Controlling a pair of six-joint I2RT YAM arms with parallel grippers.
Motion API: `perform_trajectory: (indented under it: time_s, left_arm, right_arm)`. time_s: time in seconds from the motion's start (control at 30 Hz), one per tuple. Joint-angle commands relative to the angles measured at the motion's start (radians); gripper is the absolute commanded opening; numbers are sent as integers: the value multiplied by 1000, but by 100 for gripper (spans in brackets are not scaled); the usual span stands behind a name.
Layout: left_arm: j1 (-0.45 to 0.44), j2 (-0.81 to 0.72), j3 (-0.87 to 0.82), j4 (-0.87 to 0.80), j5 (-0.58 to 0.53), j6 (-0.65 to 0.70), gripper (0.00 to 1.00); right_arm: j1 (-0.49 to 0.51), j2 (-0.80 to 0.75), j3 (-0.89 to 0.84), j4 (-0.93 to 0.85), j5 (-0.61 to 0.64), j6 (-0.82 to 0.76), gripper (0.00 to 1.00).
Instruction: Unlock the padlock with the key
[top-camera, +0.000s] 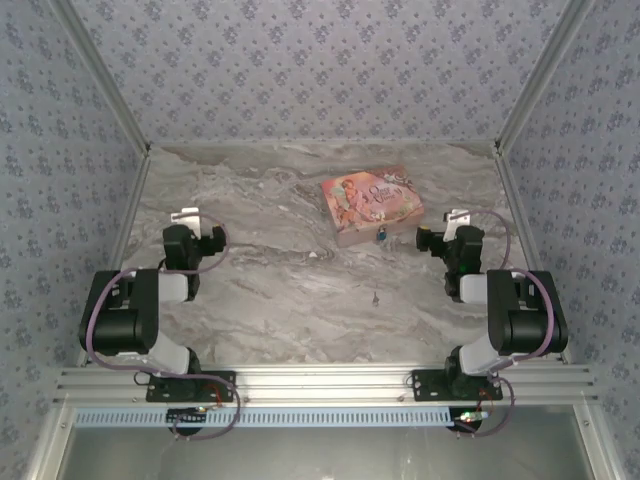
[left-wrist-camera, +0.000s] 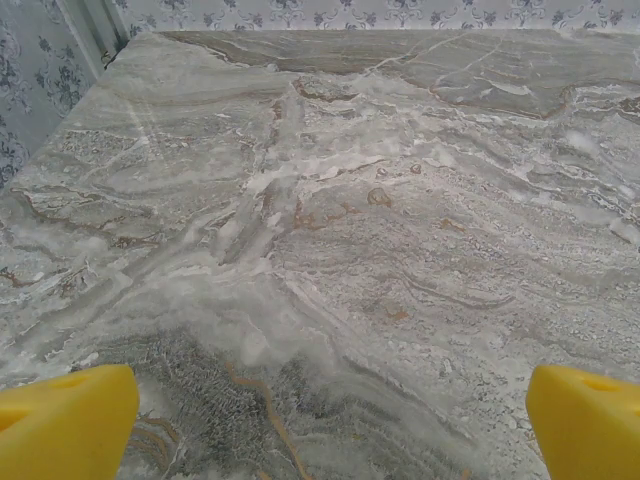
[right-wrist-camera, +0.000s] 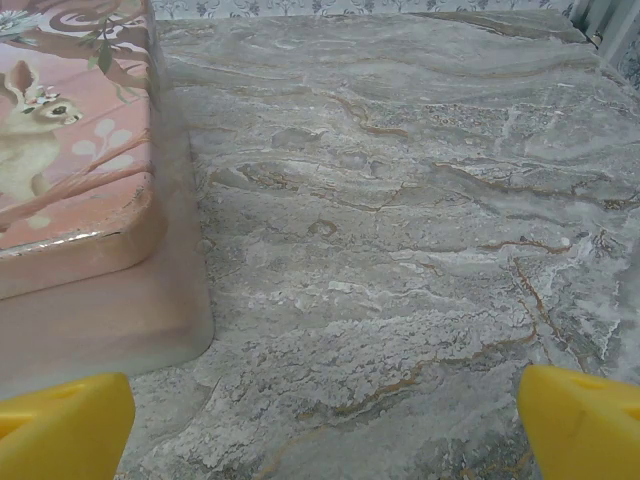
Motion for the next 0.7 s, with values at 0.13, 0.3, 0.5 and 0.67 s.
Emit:
perform_trajectory:
  time_s: [0.13,0.3,0.5,0.67]
  left_arm:
    - [0,5,9,0,11,-10,99]
    - [0,6,9,0,12,-10,100]
    - [0,5,8,0,11,-10,99]
    - [0,5,9,-1,13,-11,100]
  right_arm:
    - [6,6,12,0,19,-12,100]
    - [1,6,14,-3,10,-9,100]
    - [-5,6,14,-3,2,-6,100]
    - [-6,6,15,-3,-1,-5,100]
